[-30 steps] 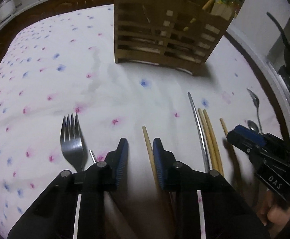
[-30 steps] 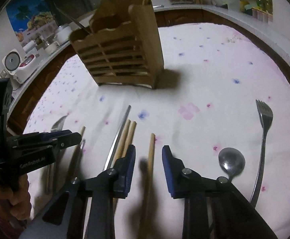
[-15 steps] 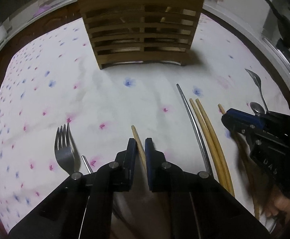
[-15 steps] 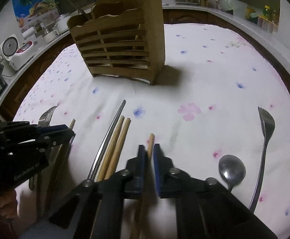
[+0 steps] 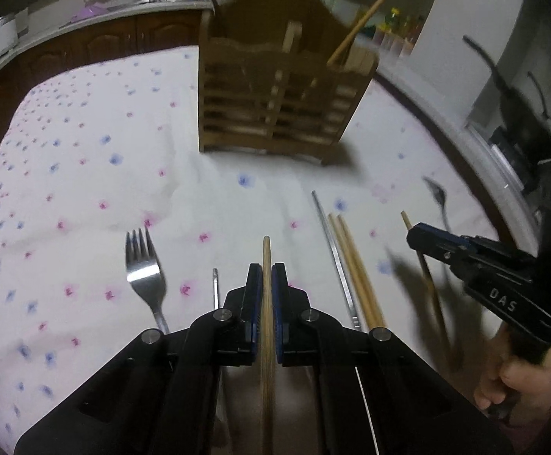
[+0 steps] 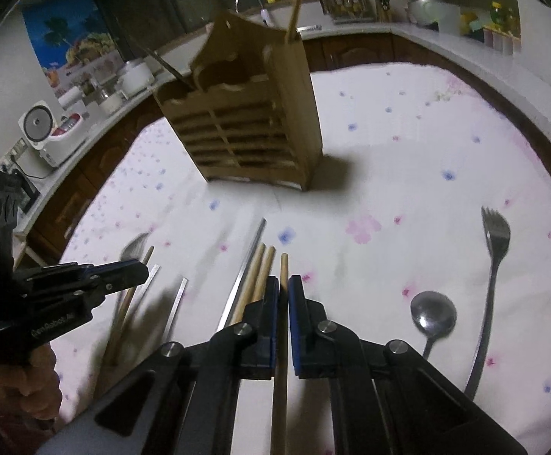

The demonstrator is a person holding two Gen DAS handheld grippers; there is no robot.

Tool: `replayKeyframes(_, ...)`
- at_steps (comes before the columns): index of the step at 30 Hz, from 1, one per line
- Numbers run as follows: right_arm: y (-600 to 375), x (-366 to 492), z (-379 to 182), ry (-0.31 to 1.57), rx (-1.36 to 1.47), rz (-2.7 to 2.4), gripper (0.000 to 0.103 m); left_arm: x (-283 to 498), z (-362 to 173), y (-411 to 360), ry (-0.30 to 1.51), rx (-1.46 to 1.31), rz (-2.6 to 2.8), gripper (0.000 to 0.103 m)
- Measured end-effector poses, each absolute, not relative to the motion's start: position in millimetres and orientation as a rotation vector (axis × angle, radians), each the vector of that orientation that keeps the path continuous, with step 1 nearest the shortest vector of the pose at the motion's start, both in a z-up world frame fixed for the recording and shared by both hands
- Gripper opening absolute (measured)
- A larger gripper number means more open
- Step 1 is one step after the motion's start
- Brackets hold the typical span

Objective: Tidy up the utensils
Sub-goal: 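Lift both wooden chopsticks and carry them upright over the holder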

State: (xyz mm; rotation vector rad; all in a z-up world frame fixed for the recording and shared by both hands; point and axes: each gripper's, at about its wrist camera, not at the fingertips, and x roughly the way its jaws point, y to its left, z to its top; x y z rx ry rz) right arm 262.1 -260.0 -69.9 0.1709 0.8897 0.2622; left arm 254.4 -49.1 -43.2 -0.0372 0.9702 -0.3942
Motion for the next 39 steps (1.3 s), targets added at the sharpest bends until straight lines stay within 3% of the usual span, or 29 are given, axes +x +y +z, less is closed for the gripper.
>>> replayKeyframes(19, -262.3, 216.3, 28.3, 0.653, 0.169, 0.288, 0.005, 198.5, 50.7, -17.9, 0.738, -0.127, -0.458, 0.004)
replayKeyframes(39, -264.0, 213.0, 66.9, 0.541, 0.168, 0.290, 0.005, 186.6, 85.2, 13.0, 0.605, -0.188, -0.417, 0.004)
